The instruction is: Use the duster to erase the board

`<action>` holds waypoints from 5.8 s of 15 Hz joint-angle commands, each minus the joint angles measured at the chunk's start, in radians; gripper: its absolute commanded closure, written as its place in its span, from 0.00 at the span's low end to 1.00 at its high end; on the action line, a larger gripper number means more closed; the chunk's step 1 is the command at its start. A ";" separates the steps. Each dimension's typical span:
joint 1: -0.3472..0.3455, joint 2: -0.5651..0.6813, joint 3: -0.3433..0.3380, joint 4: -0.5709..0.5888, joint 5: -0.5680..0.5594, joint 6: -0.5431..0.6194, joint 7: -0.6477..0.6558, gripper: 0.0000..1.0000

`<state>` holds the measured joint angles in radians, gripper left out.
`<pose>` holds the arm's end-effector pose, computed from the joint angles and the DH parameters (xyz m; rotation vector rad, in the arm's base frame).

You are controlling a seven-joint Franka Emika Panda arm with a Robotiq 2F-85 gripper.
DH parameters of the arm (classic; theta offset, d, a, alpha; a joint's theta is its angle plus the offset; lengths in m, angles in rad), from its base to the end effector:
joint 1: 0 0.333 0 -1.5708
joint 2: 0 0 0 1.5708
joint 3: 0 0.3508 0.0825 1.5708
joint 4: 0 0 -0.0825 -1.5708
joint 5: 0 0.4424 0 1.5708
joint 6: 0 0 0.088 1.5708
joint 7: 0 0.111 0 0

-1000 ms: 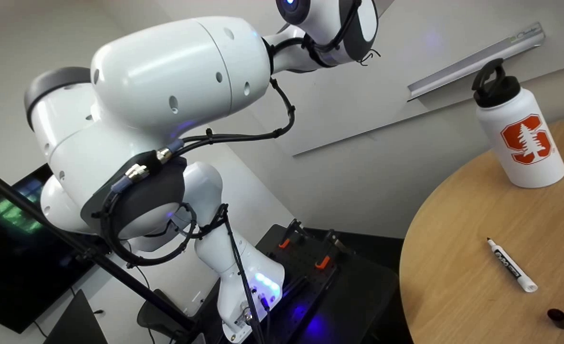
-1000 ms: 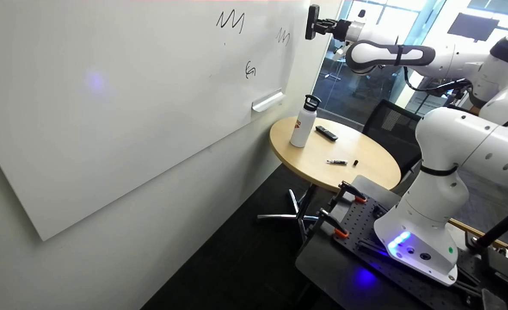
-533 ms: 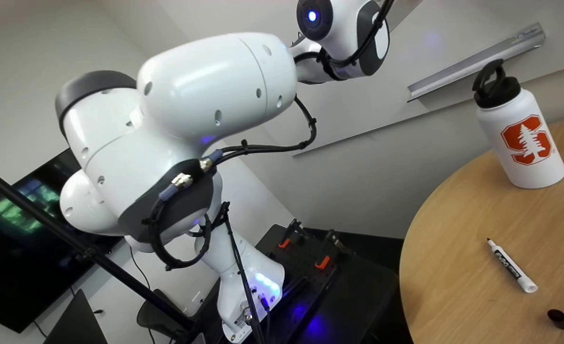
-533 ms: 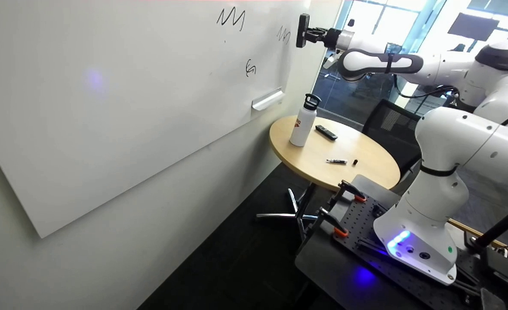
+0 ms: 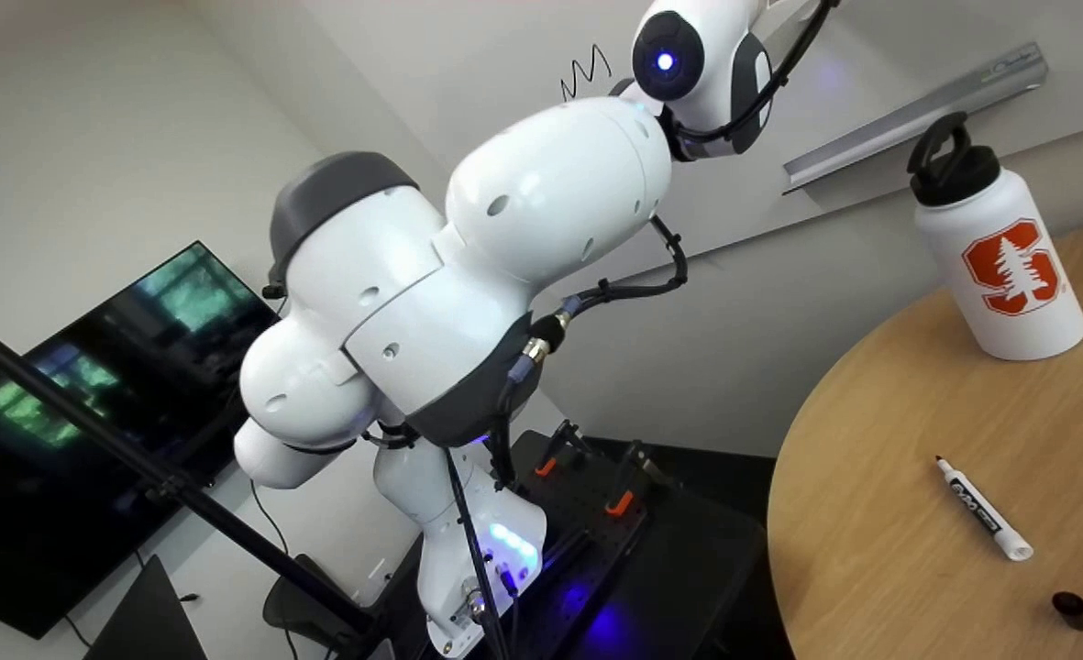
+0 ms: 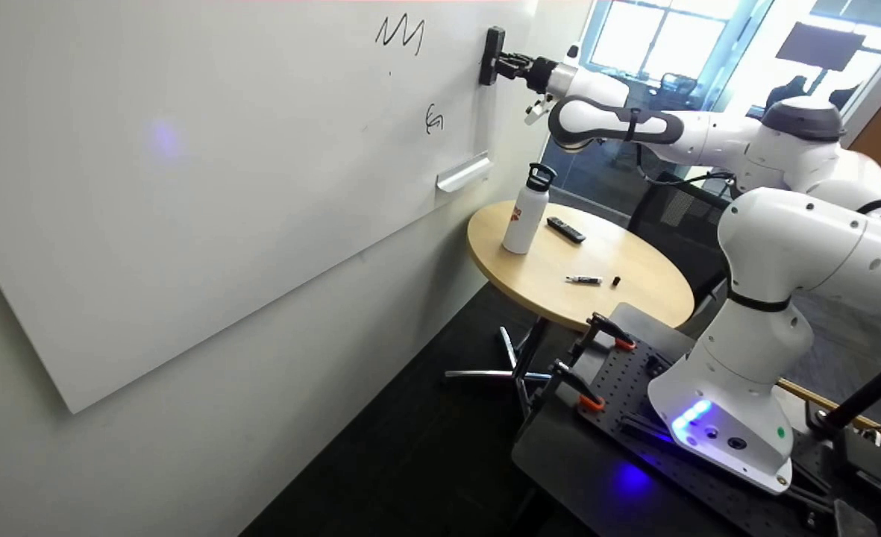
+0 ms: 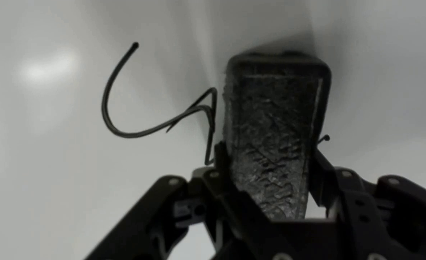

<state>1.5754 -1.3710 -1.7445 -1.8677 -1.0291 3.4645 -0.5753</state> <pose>0.6313 -0.3280 0.3926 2.0846 0.3486 2.2820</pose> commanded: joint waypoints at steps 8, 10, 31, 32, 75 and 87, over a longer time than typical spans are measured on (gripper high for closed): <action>0.095 -0.087 0.048 0.130 0.066 0.000 -0.193 0.72; 0.094 -0.078 0.041 0.165 0.105 0.000 -0.216 0.72; 0.021 0.060 -0.042 -0.057 0.261 -0.010 -0.189 0.72; 0.014 0.063 -0.035 -0.097 0.256 -0.012 -0.192 0.72; -1.221 0.785 0.727 -0.719 0.697 -0.932 -0.427 0.72; -1.362 1.032 0.812 -0.750 0.844 -0.914 -0.499 0.72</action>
<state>0.2648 -0.4243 -0.9752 -2.6155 -0.2718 2.5153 -1.0219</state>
